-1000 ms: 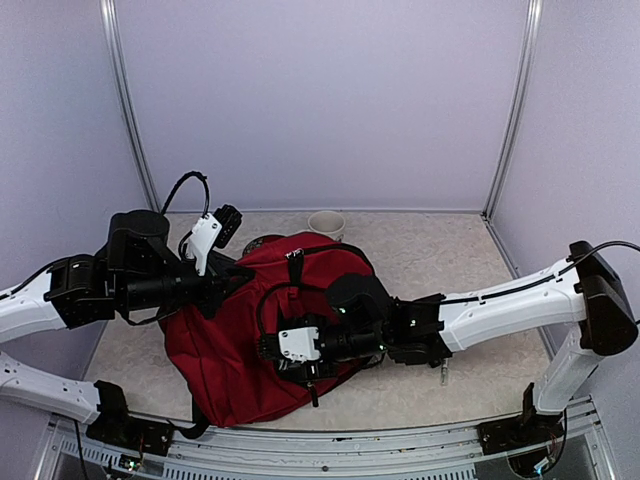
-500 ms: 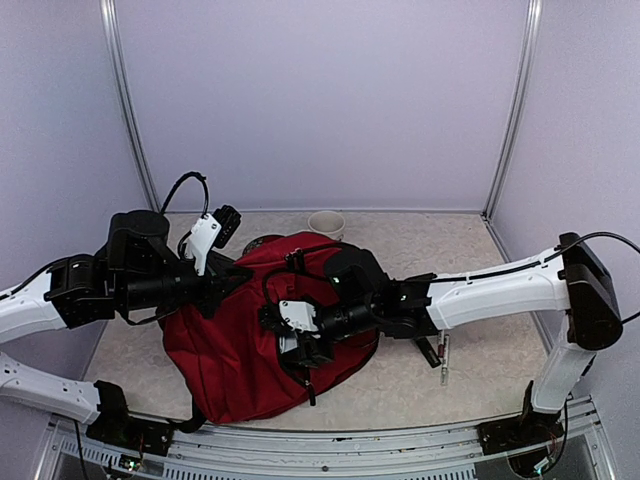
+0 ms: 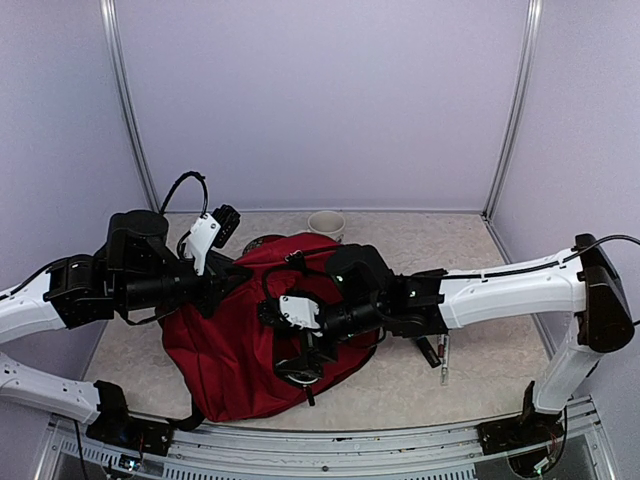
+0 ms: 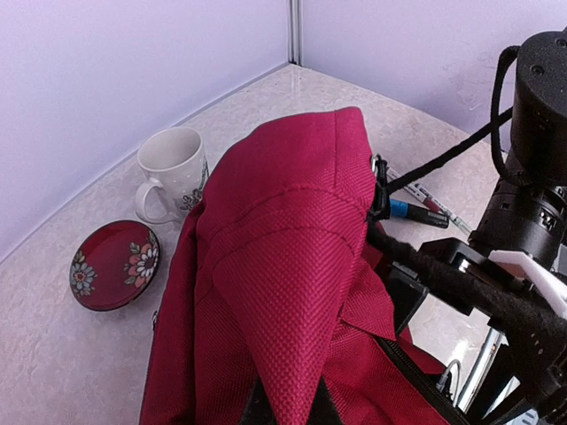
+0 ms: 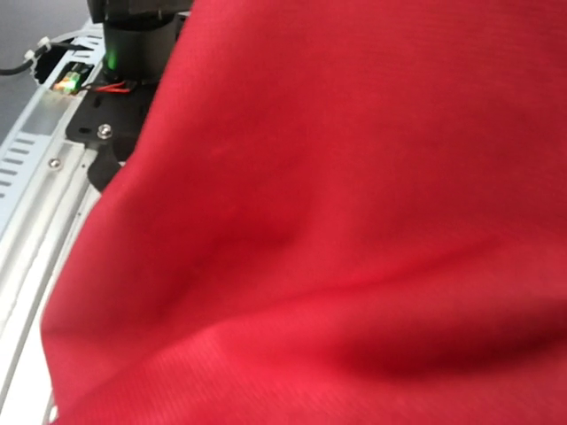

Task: Pack the student bag
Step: Place the charger in the lower front pocket of the bag, then adjust the charger in the lower front pocket of the bag.

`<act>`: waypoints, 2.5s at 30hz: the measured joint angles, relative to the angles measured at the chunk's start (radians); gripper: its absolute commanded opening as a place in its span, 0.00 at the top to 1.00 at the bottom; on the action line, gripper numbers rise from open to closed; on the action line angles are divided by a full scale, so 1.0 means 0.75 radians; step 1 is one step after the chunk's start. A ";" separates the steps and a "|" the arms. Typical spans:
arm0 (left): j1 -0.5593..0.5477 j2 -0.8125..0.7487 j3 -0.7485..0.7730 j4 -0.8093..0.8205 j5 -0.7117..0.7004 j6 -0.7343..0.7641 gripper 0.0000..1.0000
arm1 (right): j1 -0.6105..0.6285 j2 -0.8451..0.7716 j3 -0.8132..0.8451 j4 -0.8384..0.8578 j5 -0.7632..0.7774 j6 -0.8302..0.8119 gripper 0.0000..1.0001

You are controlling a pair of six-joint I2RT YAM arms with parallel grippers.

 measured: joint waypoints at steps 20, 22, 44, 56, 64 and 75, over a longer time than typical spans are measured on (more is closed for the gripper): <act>-0.003 0.003 0.000 0.013 0.033 -0.001 1.00 | 0.000 -0.546 -0.498 -0.014 0.029 0.622 0.50; -0.003 0.004 0.000 0.014 0.034 -0.001 1.00 | 0.000 -0.528 -0.585 0.027 0.041 0.711 0.50; -0.004 0.001 -0.004 0.015 0.034 -0.001 1.00 | 0.000 -0.281 -0.636 0.276 0.021 0.900 0.92; -0.007 0.001 -0.005 0.015 0.034 -0.001 1.00 | 0.000 -0.274 -0.596 0.209 -0.039 0.872 1.00; -0.007 0.001 -0.006 0.018 0.043 -0.001 1.00 | 0.042 -0.275 -0.498 0.191 -0.006 0.835 1.00; -0.006 -0.004 -0.010 0.031 0.101 -0.001 1.00 | 0.039 -0.109 -0.335 0.222 -0.007 0.672 1.00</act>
